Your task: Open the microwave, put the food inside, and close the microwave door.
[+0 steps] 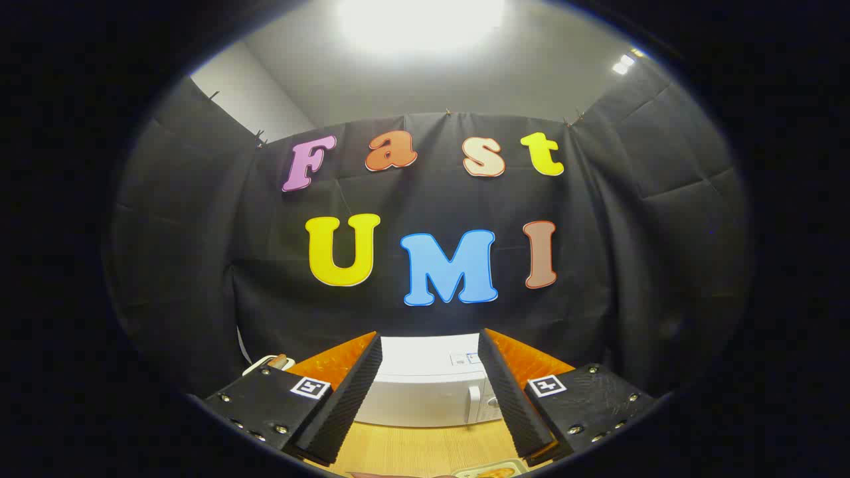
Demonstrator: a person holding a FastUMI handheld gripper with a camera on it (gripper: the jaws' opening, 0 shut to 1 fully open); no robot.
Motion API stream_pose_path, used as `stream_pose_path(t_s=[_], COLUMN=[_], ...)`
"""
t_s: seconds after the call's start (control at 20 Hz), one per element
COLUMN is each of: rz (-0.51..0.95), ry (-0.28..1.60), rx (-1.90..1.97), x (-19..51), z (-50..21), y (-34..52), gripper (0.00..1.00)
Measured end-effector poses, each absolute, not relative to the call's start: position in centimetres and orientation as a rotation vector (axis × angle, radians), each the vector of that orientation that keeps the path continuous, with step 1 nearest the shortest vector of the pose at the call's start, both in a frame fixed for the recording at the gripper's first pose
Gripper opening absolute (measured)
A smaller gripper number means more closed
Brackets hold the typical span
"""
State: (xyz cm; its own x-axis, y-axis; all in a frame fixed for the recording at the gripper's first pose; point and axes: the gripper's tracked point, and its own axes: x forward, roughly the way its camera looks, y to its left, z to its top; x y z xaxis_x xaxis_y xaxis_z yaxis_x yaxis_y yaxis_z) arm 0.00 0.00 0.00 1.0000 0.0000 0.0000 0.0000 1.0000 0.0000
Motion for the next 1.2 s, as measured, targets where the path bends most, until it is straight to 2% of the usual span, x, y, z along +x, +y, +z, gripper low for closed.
stream_pose_path(t_s=[0.65,1.2], rz=[-0.009,-0.022], ry=[-0.025,0.000], rx=[-0.038,-0.045], x=[0.7,2.5], z=[0.5,-3.4], y=[0.7,-1.1], gripper=[0.93,0.93])
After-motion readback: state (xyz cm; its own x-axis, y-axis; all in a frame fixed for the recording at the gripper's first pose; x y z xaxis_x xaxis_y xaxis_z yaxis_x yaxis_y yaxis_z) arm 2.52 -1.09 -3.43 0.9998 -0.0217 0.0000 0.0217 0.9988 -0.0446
